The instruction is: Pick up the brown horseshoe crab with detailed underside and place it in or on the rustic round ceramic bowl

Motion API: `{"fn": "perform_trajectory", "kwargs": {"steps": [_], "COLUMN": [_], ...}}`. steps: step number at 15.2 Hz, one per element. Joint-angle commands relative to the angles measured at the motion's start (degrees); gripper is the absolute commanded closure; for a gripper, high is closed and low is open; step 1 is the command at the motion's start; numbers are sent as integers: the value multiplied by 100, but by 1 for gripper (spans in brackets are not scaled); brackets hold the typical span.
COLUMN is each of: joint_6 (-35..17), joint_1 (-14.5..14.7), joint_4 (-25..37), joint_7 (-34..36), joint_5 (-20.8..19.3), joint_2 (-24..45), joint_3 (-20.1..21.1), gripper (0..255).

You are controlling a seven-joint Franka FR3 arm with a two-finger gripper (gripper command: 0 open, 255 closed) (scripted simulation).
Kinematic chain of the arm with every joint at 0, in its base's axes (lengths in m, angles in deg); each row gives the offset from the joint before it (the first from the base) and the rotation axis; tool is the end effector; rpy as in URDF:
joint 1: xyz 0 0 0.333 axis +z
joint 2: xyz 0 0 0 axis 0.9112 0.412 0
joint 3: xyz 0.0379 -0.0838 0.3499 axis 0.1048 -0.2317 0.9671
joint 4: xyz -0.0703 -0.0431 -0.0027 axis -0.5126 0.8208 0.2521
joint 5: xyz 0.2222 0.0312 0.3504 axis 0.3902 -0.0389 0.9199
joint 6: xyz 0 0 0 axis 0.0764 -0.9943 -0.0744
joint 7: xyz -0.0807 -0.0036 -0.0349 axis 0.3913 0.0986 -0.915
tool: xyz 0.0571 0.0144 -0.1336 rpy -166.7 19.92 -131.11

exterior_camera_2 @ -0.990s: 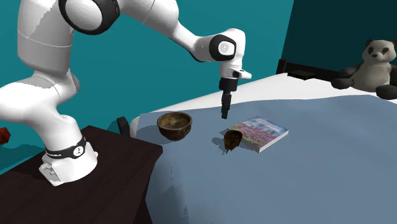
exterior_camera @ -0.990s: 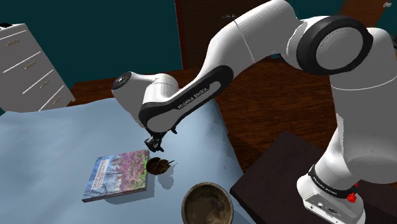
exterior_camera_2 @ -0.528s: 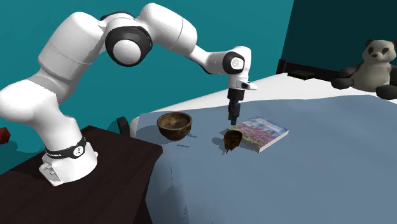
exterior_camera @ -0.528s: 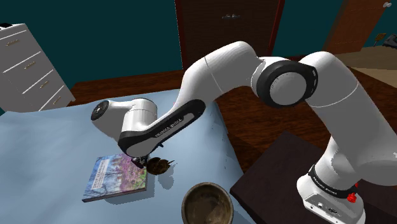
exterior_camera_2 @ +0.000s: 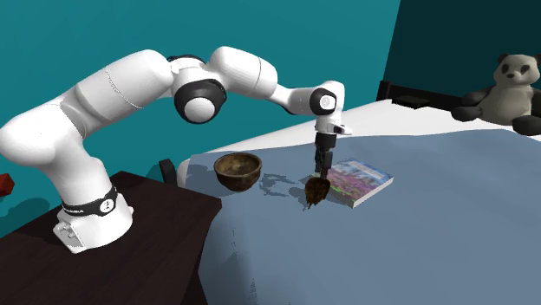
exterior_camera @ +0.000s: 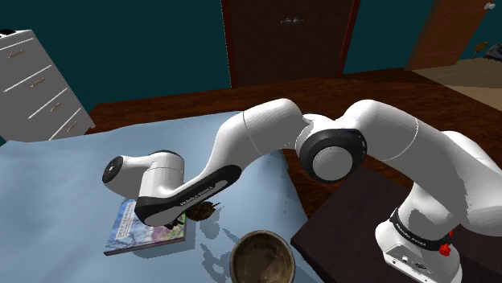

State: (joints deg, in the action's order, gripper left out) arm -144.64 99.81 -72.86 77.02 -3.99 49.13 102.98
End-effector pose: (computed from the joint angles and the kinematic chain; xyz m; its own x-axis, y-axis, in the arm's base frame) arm 0.6058 0.5445 0.1679 0.9313 0.3480 -0.1071 0.3637 -0.8743 0.3215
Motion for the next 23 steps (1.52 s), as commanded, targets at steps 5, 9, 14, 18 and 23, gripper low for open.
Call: {"fn": "perform_trajectory", "kwargs": {"steps": [5,9,14,18,23], "joint_6": [-345,-343,-343,-316,-311], "joint_1": [-103,-103,-103,-87,-110], "joint_4": [-283,-280,-282,-213,-303], "joint_7": [66,66,66,52,59], "joint_5": [-61,-62,-61,-59,-54], "joint_2": [78,79,78,114,25], "joint_3": [-39,-39,-39,-43,-29], "gripper": [0,0,255,255,255]}}
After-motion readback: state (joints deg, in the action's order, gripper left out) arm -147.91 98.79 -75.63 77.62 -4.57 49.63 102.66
